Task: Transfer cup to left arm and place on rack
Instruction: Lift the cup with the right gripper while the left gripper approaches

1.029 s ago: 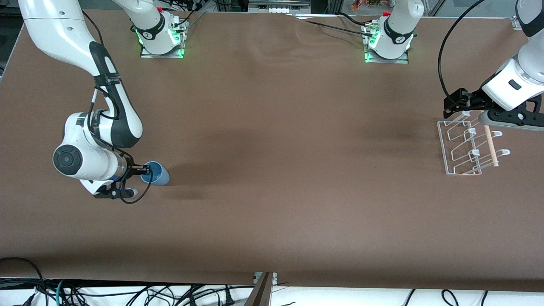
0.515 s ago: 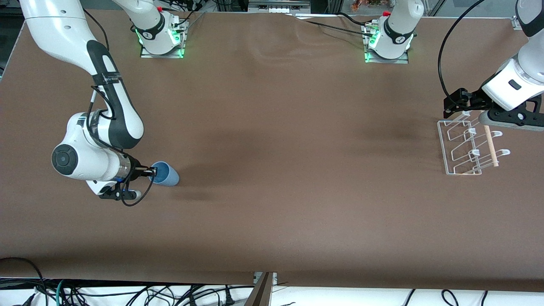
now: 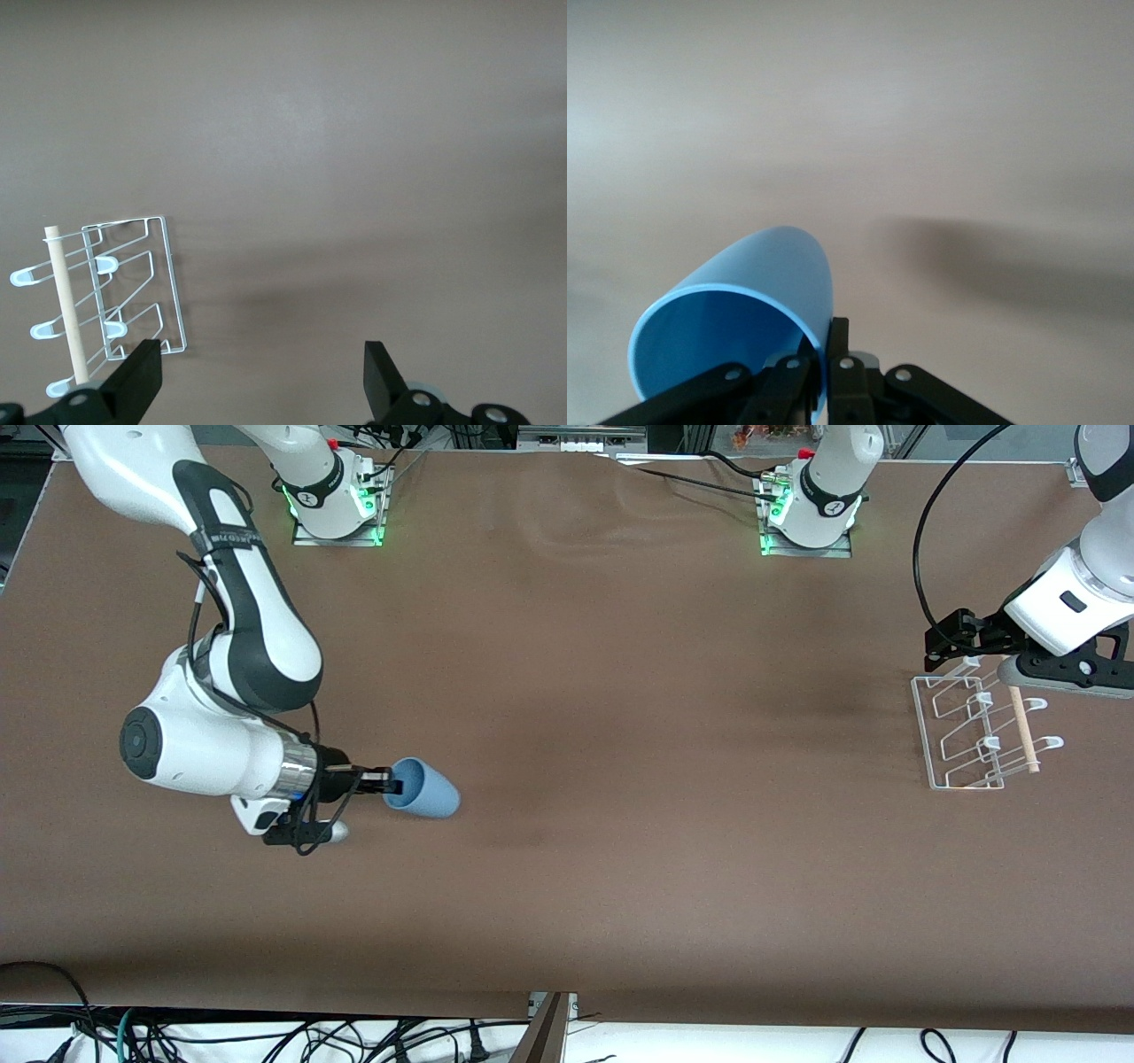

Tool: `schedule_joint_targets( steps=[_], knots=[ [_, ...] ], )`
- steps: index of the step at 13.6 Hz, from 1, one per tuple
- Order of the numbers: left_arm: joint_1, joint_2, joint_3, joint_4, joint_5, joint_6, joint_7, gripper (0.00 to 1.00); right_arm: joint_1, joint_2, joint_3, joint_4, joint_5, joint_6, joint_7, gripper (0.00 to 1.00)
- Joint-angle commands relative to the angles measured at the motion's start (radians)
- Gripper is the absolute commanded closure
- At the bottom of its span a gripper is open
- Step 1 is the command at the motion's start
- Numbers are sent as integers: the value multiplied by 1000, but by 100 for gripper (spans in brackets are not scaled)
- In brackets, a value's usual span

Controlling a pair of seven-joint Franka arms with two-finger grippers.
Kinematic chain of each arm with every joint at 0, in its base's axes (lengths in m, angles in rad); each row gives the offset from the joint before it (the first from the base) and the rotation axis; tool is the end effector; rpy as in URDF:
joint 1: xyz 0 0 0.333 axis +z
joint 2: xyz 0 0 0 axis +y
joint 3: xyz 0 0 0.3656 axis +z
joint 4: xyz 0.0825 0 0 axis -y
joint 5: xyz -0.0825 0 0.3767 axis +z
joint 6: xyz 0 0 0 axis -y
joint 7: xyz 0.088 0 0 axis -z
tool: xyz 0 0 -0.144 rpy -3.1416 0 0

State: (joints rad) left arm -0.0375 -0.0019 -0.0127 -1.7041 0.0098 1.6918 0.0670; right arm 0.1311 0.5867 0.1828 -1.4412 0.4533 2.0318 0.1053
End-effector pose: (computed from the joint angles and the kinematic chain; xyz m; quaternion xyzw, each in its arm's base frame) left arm 0.5519 -0.0264 0.5863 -0.9982 0.0592 0.0052 0.0048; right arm 0.6984 0.2407 0.3735 -0.9680 0.0127 0.0478 0.2461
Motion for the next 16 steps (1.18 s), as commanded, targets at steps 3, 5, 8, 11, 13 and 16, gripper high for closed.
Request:
schedule_joint_targets(
  steps=[3,5,8,11,13,16],
  knots=[
    [-4,-1,4,3,-17,5,-3,0,76,85,32,143,212,8,177,100],
    [-4,-1,4,3,-17,5,-3,0,114,90,35,143,307,74,215,100],
    [-4,-1,4,3,-19,0,0,0,186,100,35,145,355,174,267,100],
    [-19,20,-1,3,-75,-58,7,0,263,139,37,177,358,276,286,100],
    [-24,57,-19,23,-151,-57,11,0,306,171,37,208,358,321,341,100],
    [-50,175,-42,130,-261,-57,141,0,343,180,41,229,358,338,408,100]
  ],
)
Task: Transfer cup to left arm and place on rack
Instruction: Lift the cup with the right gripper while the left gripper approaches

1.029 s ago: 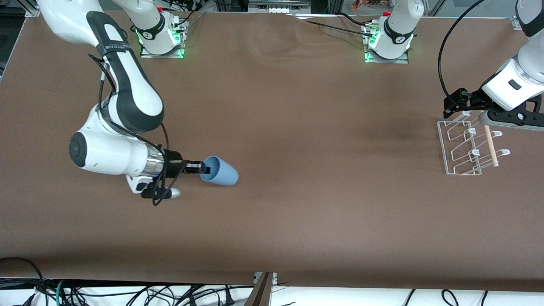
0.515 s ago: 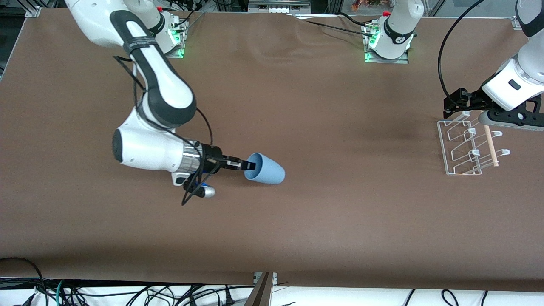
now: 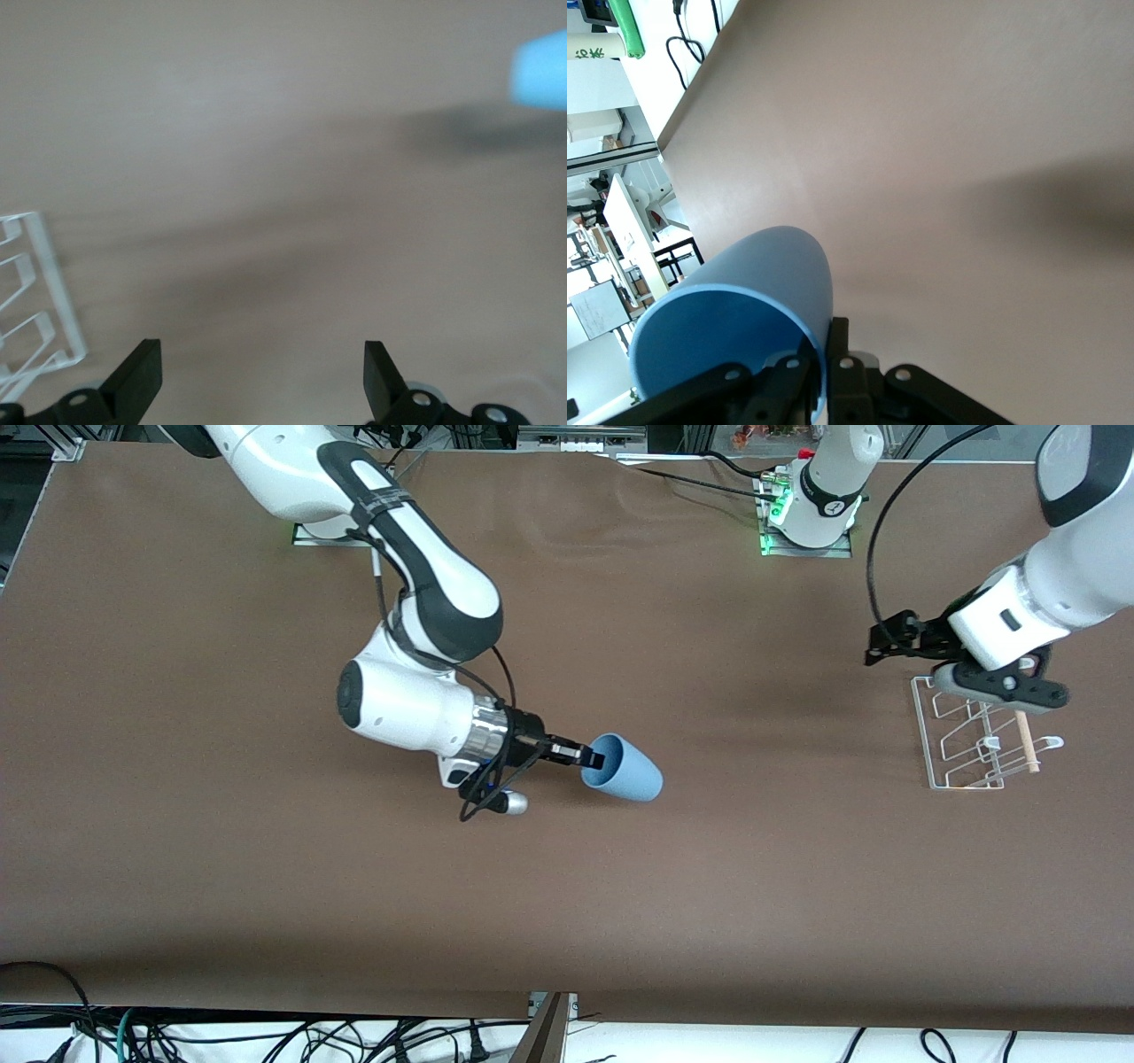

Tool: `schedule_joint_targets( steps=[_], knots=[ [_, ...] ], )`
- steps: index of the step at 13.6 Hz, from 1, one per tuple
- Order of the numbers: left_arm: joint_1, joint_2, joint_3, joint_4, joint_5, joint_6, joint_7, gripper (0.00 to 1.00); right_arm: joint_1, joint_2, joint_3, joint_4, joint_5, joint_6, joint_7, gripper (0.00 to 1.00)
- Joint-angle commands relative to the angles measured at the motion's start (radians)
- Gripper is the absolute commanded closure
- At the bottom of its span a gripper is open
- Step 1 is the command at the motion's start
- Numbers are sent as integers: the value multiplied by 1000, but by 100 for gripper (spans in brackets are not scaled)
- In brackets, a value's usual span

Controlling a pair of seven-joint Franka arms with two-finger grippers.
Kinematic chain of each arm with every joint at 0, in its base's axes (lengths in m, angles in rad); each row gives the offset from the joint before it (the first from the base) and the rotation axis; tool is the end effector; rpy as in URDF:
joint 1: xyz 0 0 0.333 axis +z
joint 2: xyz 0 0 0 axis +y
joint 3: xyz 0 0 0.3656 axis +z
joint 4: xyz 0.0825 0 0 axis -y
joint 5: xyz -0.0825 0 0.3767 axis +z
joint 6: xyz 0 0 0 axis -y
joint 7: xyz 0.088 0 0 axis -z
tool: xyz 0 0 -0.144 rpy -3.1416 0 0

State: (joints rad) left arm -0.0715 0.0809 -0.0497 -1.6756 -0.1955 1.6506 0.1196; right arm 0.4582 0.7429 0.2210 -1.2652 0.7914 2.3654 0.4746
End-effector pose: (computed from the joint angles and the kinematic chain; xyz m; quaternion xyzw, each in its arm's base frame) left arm 0.5627 -0.0943 0.5525 0.9880 -0.1066 -0.0527 0.0987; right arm 0.6557 0.4951 0.3814 -0.8958 0.1672 0.0692 0.4060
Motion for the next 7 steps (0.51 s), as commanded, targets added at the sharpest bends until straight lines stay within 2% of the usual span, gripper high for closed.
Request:
schedule_joint_targets(
  steps=[1,4,7],
  knots=[
    [-31,115,-9,118,-86,-15,156,0,16,27,27,70,26,5,62,100],
    [-62,180,-12,131,-223,4,395,0,16,27,47,79,61,5,90,100],
    [-117,206,-12,131,-234,104,589,0,16,27,72,87,71,3,99,100]
  ],
)
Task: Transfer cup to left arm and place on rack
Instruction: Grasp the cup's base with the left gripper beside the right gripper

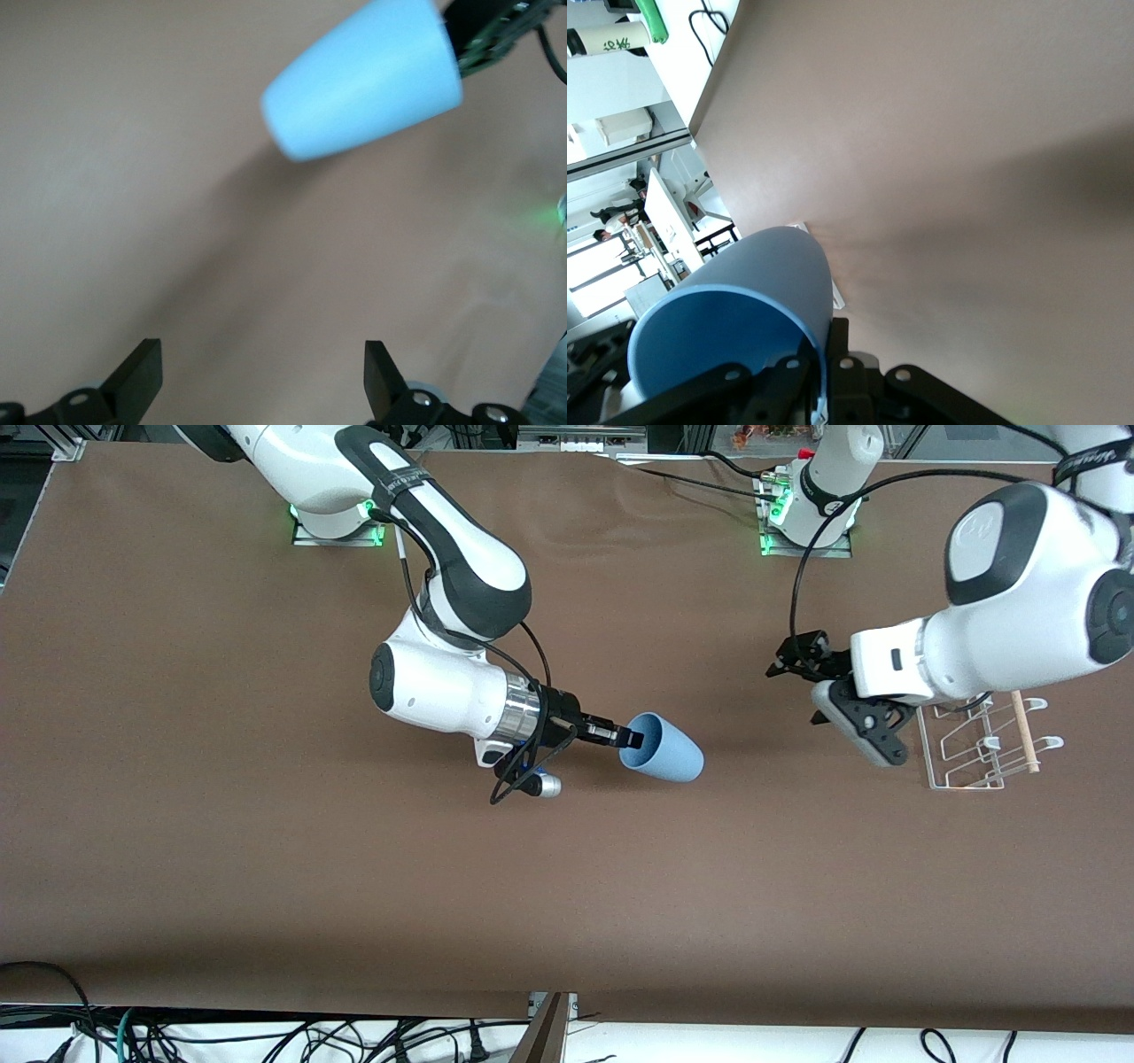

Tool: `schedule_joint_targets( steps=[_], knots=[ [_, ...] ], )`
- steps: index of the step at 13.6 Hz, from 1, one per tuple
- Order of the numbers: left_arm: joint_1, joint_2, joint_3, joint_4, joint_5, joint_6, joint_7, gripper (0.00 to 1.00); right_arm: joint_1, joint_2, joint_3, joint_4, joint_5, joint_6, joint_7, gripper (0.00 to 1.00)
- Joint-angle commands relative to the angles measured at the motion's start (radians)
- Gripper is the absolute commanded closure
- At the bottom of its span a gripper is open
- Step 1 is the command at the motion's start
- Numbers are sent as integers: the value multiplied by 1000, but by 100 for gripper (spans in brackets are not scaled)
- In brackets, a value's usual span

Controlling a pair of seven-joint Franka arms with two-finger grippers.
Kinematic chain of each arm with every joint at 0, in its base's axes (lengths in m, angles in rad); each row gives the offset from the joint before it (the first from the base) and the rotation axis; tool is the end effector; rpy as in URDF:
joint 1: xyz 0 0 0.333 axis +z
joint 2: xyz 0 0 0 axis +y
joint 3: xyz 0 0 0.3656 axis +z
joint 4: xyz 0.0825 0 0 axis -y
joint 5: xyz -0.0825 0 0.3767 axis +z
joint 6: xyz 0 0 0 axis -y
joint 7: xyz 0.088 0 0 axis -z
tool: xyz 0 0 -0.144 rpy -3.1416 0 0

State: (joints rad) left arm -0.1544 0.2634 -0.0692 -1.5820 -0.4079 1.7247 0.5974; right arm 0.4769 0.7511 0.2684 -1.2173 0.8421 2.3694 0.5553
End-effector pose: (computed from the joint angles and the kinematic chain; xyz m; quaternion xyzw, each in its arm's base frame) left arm 0.6066 -0.1857 0.4997 0.9120 -0.3493 -0.0195 0.2141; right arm 0.6385 0.5305 0.4064 -0.8712 0.1915 0.1046 0.4398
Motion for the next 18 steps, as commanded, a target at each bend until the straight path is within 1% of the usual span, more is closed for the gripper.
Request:
schedule_joint_targets(
  steps=[1,3,5,9,11,12,13,15,16,17,18],
  knots=[
    [-43,25,5,37,-25,47,137,0,-3,19,26,44,25,-1,32,100],
    [-66,34,0,36,-81,103,230,0,-3,19,34,47,26,-3,38,100],
    [-83,63,-8,34,-136,156,373,0,-3,19,45,47,26,-3,55,100],
    [-86,105,-14,34,-186,265,641,0,-6,16,48,55,26,-10,60,100],
    [-85,128,-14,30,-250,285,761,0,-8,14,48,56,26,-10,60,100],
    [-86,135,-14,25,-281,300,801,0,-9,14,52,56,26,-12,61,100],
    [-96,139,-14,19,-287,315,846,0,-12,14,57,56,26,-12,61,100],
    [-103,140,-15,17,-308,316,864,0,-14,13,58,56,26,-12,74,100],
    [-112,139,-15,17,-308,314,866,3,-15,13,61,56,26,-12,74,100],
    [-114,140,-14,17,-307,314,869,14,-15,11,61,56,26,-12,75,100],
    [-114,139,-15,19,-307,314,884,47,-15,11,61,56,26,-12,78,100]
  ],
)
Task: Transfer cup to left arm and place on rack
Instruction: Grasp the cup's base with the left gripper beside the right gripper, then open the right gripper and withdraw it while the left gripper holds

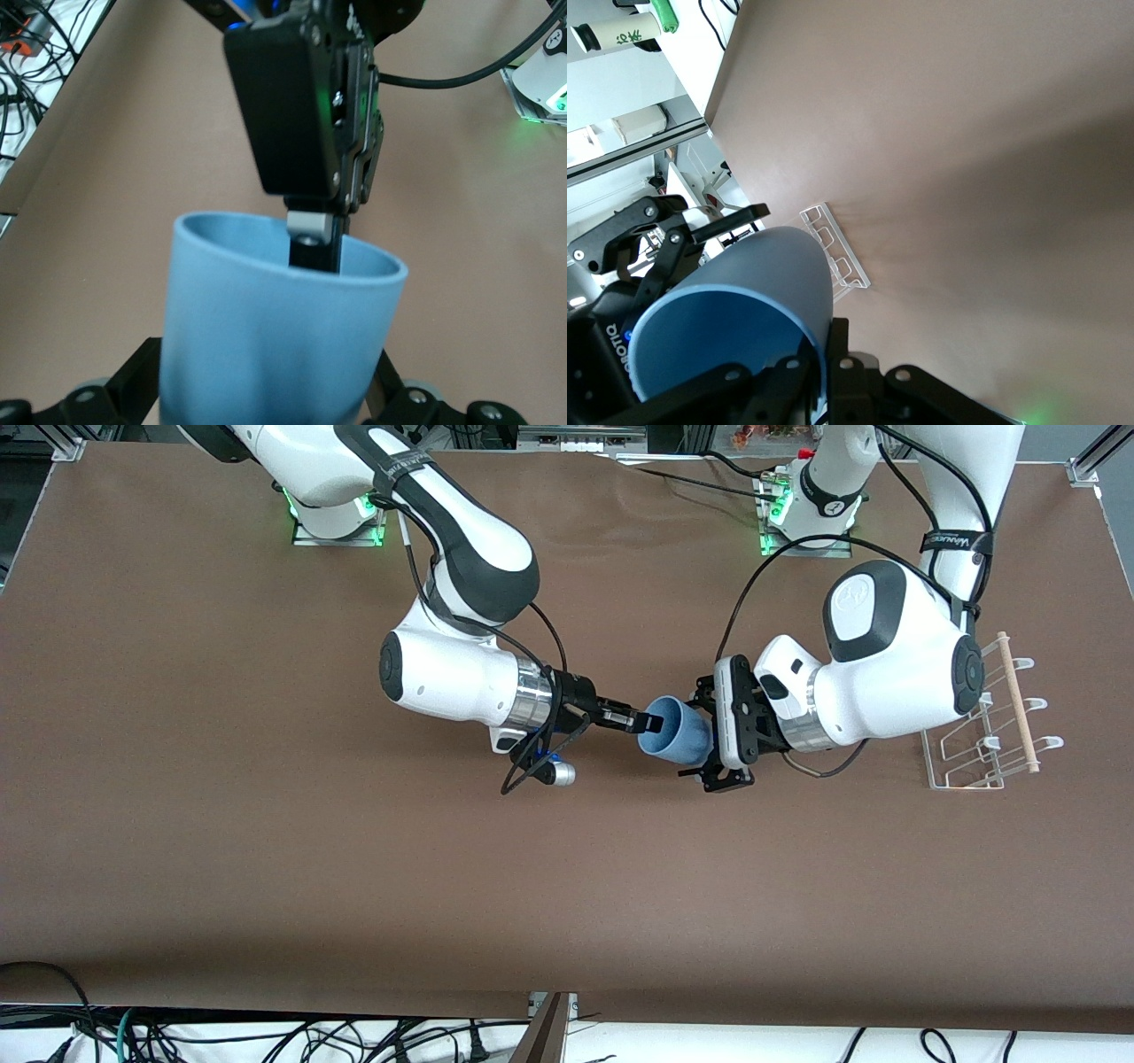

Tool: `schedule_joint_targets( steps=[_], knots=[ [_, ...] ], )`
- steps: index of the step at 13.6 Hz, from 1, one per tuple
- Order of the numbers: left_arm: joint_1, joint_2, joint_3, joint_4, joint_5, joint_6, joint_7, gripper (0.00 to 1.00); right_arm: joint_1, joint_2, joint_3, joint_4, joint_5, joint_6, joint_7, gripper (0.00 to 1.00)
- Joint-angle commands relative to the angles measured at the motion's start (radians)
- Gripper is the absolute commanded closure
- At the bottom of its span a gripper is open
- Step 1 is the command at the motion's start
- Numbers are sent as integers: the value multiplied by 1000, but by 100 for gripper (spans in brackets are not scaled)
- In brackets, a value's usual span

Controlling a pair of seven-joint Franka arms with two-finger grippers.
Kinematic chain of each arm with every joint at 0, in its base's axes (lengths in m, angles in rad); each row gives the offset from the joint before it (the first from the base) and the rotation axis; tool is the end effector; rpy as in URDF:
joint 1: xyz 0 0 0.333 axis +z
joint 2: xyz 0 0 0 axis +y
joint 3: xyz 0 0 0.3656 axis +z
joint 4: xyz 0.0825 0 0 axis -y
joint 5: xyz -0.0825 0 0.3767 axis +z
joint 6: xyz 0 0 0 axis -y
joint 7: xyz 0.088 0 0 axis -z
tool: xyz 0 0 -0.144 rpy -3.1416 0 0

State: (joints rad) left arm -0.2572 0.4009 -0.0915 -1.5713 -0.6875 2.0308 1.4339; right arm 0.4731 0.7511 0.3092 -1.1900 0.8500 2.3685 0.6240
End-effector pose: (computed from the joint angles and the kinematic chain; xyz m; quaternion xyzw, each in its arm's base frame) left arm 0.6435 -0.2849 0.4494 0.6998 -0.6366 0.1899 0.2627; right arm 0.6301 0.5454 0.4260 -0.8558 0.2098 0.1279 0.4553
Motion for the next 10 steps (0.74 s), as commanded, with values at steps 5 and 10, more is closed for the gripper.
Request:
schedule_joint_targets(
  steps=[5,10],
  knots=[
    [6,1,9,8,-24,-4,63,100,-16,10,21,29,18,-14,8,98],
    [16,-7,18,10,-14,-78,51,100,-73,2,24,39,15,-81,5,0]
  ],
)
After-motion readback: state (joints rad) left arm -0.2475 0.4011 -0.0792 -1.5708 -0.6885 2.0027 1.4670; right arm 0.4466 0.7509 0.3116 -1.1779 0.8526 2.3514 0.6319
